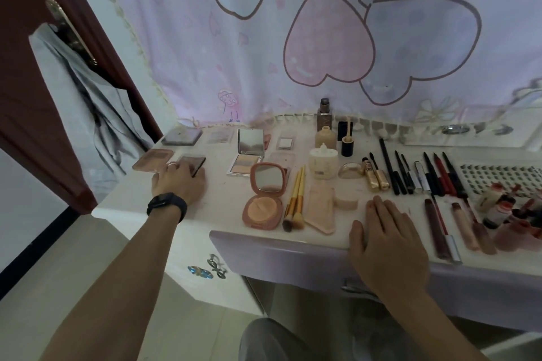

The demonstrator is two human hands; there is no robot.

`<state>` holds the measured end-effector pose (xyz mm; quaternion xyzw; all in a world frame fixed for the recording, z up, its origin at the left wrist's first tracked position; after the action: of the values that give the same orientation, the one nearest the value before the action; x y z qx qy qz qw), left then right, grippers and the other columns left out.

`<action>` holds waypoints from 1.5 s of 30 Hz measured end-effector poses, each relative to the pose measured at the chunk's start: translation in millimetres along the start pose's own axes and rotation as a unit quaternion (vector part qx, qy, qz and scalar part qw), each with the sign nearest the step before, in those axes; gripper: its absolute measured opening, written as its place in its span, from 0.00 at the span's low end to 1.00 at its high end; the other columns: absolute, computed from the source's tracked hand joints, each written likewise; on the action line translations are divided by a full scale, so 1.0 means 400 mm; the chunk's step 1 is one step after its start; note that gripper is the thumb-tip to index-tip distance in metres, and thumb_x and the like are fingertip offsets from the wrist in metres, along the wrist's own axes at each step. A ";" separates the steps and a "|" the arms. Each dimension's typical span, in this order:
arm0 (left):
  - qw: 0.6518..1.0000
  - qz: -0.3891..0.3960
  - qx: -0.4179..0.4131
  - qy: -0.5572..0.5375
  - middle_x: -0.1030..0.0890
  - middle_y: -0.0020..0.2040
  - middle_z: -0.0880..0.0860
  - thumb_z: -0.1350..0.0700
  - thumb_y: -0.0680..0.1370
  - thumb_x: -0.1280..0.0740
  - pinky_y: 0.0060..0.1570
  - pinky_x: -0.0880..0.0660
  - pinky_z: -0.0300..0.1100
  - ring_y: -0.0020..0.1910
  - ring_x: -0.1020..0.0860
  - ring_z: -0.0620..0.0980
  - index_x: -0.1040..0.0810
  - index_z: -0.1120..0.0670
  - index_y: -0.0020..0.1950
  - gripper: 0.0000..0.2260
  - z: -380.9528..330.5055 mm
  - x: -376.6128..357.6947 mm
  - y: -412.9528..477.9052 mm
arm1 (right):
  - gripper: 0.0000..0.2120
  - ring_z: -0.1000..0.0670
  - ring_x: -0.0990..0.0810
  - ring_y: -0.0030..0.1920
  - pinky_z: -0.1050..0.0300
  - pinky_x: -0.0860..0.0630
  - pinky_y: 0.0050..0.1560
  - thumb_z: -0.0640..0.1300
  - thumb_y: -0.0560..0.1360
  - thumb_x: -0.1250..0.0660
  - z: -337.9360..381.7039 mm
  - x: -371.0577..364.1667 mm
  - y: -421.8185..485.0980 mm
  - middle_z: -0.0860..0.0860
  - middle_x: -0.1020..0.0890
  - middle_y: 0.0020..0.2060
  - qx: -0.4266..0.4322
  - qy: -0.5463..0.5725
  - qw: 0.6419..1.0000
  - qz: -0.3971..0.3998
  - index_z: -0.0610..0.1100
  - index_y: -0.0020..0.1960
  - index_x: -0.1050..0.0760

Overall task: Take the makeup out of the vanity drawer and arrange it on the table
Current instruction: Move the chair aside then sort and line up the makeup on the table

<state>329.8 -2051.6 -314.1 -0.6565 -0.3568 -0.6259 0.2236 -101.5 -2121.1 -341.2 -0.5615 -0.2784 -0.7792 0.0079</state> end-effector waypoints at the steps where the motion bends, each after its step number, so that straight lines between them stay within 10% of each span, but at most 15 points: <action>1: 1.000 -0.008 0.005 0.005 0.23 0.62 0.60 0.43 0.79 0.43 0.63 0.35 0.55 0.66 0.31 0.61 0.23 0.52 0.59 0.17 0.009 0.012 -0.005 | 0.29 0.36 0.22 0.66 0.39 0.28 0.69 0.52 0.79 0.47 0.002 0.002 0.000 0.35 0.21 0.64 0.000 0.002 1.000 -0.001 0.31 0.66 0.24; 17: 0.977 0.029 0.077 -0.196 0.19 0.52 0.52 0.41 0.72 0.29 0.51 0.26 0.47 0.53 0.23 0.56 0.26 0.50 0.60 0.22 0.155 0.036 -0.120 | 0.33 0.38 0.26 0.70 0.40 0.32 0.72 0.55 0.79 0.52 -0.003 -0.005 0.000 0.36 0.24 0.68 0.004 0.014 0.999 0.036 0.32 0.70 0.27; 28: 0.805 -0.023 0.043 -0.592 0.17 0.53 0.47 0.50 0.68 0.22 0.45 0.27 0.32 0.51 0.19 0.41 0.25 0.46 0.58 0.21 -0.005 0.109 -0.375 | 0.32 0.40 0.29 0.72 0.45 0.36 0.75 0.55 0.80 0.51 -0.011 -0.022 0.005 0.39 0.25 0.70 0.002 0.003 0.999 0.052 0.34 0.72 0.29; 33: 0.793 -0.001 -0.066 -0.606 0.16 0.53 0.46 0.53 0.66 0.20 0.44 0.23 0.34 0.50 0.19 0.42 0.26 0.47 0.59 0.25 -0.168 0.155 -0.487 | 0.23 0.44 0.34 0.74 0.49 0.40 0.76 0.50 0.83 0.43 -0.010 0.002 0.005 0.43 0.29 0.74 -0.009 0.115 0.991 0.070 0.38 0.73 0.30; 36: 0.824 0.006 -0.150 -0.546 0.18 0.55 0.43 0.49 0.65 0.21 0.43 0.24 0.30 0.48 0.19 0.39 0.27 0.45 0.60 0.27 -0.261 0.178 -0.543 | 0.16 0.53 0.26 0.65 0.64 0.34 0.66 0.53 0.81 0.37 -0.007 0.072 -0.011 0.55 0.22 0.65 -0.031 0.317 0.947 0.028 0.49 0.67 0.24; 39: 0.855 0.020 -0.255 -0.452 0.23 0.55 0.39 0.44 0.63 0.24 0.50 0.30 0.25 0.55 0.26 0.35 0.29 0.45 0.63 0.30 -0.346 0.189 -0.588 | 0.14 0.59 0.16 0.48 0.68 0.21 0.45 0.67 0.76 0.37 0.033 0.109 -0.036 0.63 0.15 0.49 -0.076 0.542 0.824 0.145 0.62 0.53 0.20; 45: 0.882 -0.023 -0.326 -0.339 0.28 0.58 0.38 0.36 0.66 0.28 0.53 0.37 0.20 0.56 0.32 0.29 0.33 0.39 0.70 0.34 -0.407 0.199 -0.623 | 0.07 0.50 0.16 0.35 0.61 0.20 0.34 0.43 0.75 0.28 0.028 0.091 -0.061 0.44 0.14 0.40 -0.209 0.694 0.644 0.244 0.42 0.50 0.15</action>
<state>32.7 -1996.2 -255.0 -0.8563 -0.2017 -0.4506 -0.1521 -113.3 -2084.5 -317.1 0.1094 0.1260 -0.9481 0.2708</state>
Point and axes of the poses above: each hand's wrist, its own y-axis towards the middle knuckle, its own x-axis out of the back of the hand, z = x × y, the point moved 8 cm from there along y, towards the middle knuckle
